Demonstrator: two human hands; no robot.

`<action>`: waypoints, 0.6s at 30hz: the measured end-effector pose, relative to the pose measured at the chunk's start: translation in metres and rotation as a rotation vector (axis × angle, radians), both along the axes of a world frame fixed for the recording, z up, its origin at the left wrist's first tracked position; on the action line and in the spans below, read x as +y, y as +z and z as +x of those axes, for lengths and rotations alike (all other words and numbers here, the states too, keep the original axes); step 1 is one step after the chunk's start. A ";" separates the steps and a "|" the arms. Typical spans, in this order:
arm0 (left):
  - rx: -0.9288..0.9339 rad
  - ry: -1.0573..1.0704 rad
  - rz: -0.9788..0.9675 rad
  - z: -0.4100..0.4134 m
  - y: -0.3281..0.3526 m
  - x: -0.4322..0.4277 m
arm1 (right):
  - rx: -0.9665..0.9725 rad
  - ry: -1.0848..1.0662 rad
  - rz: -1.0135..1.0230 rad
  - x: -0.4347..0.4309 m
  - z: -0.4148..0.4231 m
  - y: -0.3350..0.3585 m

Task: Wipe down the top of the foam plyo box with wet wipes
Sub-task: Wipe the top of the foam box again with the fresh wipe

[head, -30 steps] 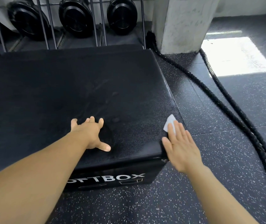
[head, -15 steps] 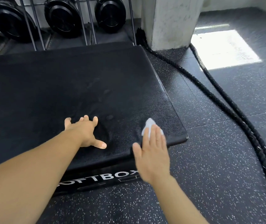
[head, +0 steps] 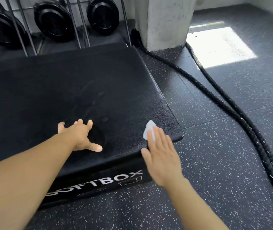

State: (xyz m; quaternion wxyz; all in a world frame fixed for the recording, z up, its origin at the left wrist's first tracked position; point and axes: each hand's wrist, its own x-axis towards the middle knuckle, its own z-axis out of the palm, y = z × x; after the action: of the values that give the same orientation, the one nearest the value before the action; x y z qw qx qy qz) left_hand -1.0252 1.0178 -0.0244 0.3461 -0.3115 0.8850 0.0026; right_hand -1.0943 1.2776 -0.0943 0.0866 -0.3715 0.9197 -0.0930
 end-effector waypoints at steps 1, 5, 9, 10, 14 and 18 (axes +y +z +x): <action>0.000 -0.001 -0.001 0.000 0.000 0.000 | 0.006 -0.043 0.007 0.011 -0.010 -0.002; 0.001 -0.006 -0.001 0.000 -0.002 -0.002 | -0.025 -0.145 0.009 0.044 -0.038 -0.007; 0.000 -0.012 0.001 0.001 -0.003 -0.003 | -0.057 -0.205 -0.036 0.034 -0.028 -0.007; 0.002 -0.016 -0.001 0.001 -0.003 -0.004 | -0.058 -0.230 -0.059 0.027 -0.020 -0.006; 0.002 -0.015 -0.004 0.001 -0.003 -0.004 | -0.074 -0.217 -0.154 -0.001 0.020 -0.005; 0.008 -0.013 -0.005 0.001 -0.004 -0.005 | -0.134 -0.079 -0.199 -0.024 0.057 -0.003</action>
State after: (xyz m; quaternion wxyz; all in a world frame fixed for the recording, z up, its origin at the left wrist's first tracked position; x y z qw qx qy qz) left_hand -1.0246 1.0131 -0.0287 0.3420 -0.3067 0.8883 -0.0007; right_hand -1.0370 1.2540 -0.0972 0.1068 -0.3348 0.9119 -0.2119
